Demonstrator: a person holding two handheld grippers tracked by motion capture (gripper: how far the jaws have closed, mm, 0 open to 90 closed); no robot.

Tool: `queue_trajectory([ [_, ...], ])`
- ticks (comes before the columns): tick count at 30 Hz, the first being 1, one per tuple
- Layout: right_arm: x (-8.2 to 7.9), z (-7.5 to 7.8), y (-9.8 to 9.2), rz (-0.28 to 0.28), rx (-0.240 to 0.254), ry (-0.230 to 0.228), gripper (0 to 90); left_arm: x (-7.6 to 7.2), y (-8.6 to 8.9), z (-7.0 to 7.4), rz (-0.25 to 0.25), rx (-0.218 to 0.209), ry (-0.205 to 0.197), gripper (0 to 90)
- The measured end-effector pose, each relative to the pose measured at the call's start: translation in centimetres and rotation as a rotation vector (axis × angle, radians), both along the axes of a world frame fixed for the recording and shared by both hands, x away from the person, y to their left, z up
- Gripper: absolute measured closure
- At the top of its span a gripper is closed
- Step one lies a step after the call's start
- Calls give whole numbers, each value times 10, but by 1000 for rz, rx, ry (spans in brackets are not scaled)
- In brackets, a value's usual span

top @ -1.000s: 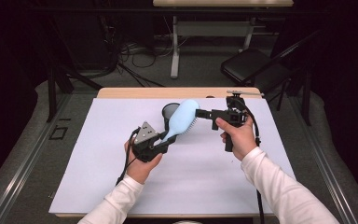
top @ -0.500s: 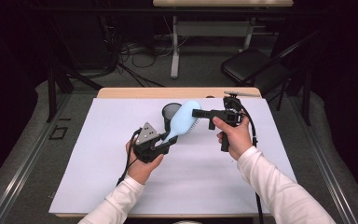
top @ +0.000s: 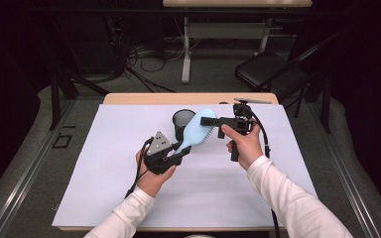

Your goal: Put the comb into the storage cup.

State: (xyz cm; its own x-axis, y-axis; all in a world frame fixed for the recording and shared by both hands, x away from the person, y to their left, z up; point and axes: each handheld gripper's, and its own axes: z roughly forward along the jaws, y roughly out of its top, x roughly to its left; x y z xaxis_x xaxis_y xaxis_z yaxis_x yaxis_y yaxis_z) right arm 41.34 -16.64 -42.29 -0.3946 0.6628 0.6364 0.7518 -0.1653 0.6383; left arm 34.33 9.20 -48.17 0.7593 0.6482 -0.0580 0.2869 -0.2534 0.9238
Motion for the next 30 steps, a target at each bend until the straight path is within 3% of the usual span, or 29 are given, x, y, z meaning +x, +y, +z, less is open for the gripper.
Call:
queue_trajectory([
  [11, 2, -2, 3, 1, 1, -1, 229, 0, -1, 0, -4, 2, -1, 690],
  [30, 6, -5, 3, 11, 57, 26, 322, -1, -3, -1, -13, 6, -2, 690],
])
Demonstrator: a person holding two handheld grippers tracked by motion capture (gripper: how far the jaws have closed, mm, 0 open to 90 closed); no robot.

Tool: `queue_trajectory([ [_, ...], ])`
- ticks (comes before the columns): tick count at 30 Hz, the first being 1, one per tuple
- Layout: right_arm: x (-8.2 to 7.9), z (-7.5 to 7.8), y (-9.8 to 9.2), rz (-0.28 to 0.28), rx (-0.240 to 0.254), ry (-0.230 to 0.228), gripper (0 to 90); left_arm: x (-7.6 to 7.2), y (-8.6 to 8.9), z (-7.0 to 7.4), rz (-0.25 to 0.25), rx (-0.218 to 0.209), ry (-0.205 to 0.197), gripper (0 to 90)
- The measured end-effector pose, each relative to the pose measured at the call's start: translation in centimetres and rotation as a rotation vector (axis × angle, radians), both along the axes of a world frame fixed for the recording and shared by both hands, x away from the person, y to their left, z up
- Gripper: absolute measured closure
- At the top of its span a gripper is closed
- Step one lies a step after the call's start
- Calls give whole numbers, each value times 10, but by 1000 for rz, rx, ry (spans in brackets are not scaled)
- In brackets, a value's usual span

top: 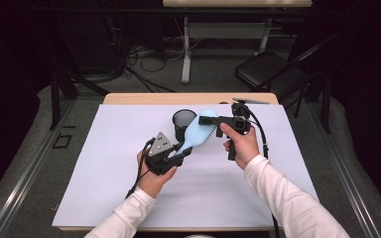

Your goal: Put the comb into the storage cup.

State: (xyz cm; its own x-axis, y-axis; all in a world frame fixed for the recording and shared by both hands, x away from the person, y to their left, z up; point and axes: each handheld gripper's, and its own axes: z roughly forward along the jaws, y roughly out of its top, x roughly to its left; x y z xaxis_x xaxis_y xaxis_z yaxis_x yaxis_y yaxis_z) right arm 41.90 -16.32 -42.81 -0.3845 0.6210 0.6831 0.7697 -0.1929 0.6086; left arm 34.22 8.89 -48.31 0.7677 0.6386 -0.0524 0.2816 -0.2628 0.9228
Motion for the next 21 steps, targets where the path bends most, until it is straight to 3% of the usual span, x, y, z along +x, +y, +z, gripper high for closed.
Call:
queue_trajectory([
  [8, 1, -2, 1, 5, 15, 26, 360, 0, 0, 0, -2, -1, 1, 689],
  [16, 1, -2, 0, -9, 23, 19, 393, 0, 0, 0, -4, -5, 2, 689],
  [21, 1, -3, -2, -18, 51, 35, 409, 0, 0, 0, -4, -3, 2, 689],
])
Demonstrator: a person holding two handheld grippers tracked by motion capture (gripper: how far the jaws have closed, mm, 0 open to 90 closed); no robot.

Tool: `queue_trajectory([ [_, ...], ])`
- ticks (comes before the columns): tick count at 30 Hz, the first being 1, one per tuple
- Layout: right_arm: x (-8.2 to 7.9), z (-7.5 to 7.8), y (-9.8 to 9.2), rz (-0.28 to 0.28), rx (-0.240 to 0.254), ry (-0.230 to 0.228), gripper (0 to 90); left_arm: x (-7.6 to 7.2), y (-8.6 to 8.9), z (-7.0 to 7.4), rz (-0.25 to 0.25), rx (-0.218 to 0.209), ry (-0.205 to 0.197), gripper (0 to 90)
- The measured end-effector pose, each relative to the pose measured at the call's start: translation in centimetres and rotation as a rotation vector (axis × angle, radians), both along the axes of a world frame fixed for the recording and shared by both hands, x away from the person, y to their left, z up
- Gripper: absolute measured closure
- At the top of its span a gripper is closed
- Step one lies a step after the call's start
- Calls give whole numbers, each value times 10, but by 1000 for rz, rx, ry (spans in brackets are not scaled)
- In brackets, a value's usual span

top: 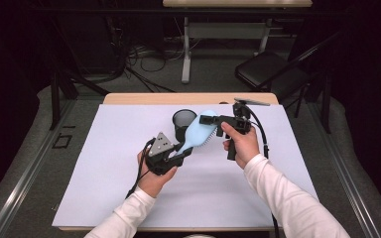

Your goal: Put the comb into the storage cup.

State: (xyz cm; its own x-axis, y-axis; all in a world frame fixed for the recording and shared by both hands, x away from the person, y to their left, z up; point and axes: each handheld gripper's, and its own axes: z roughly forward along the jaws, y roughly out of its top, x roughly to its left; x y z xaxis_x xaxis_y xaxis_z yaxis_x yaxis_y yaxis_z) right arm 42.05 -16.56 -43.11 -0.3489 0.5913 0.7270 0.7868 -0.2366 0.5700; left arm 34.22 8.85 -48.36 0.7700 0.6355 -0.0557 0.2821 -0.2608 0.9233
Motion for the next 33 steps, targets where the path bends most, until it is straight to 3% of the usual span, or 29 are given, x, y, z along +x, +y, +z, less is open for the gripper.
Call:
queue_trajectory([
  [19, 1, -5, -3, -14, 74, 24, 454, 2, 1, -2, -3, 2, 6, 689],
  [33, -2, -5, -3, -32, 81, 24, 463, 2, 1, -2, -6, -2, 3, 688],
])
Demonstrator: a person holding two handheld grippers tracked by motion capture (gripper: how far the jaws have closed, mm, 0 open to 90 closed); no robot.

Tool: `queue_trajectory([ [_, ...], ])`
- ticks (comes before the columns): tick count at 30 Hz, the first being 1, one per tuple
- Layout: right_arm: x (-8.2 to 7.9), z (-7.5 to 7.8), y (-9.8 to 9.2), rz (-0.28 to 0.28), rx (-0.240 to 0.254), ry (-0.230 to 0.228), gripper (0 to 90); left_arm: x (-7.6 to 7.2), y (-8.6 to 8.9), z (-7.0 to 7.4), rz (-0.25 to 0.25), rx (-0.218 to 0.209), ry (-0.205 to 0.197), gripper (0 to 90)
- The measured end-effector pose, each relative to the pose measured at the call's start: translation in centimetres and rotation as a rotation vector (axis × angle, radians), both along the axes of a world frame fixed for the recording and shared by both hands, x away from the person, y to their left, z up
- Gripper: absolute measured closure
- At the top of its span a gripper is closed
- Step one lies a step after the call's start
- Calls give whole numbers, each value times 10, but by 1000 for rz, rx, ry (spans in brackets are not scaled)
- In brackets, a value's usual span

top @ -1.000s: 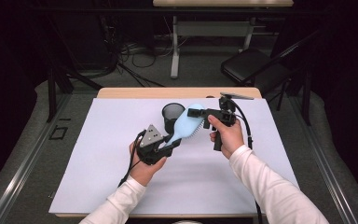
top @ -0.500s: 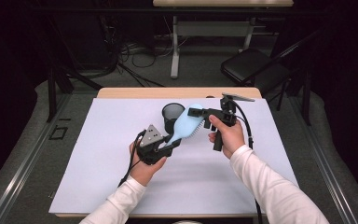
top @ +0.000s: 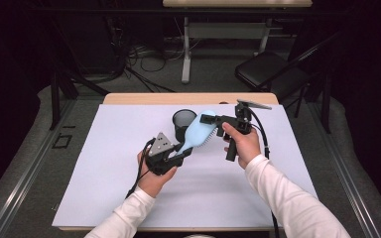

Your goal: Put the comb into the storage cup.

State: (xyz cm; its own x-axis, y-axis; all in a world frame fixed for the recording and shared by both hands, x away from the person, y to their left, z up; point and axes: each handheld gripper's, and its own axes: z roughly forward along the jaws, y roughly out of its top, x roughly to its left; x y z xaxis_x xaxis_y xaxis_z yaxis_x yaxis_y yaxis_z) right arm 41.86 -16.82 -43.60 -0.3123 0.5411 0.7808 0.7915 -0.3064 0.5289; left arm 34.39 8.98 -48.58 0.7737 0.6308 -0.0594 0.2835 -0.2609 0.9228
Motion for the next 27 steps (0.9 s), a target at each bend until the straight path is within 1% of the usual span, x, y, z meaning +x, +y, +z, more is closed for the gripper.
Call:
queue_trajectory([
  [5, 0, 0, -2, 6, 15, 15, 468, -1, 0, 0, 1, -1, -2, 688],
  [15, 1, 0, -2, 20, 33, 14, 478, 0, 0, -1, -1, 5, -4, 688],
  [19, 1, 0, -4, 33, 35, 34, 481, 0, -1, -1, -1, 6, -3, 687],
  [22, 0, -1, -3, 12, 49, 38, 483, 0, 0, -1, -1, 7, -5, 686],
  [27, -1, 0, -2, 6, 48, 39, 487, 0, -1, -2, 3, 6, -4, 680],
])
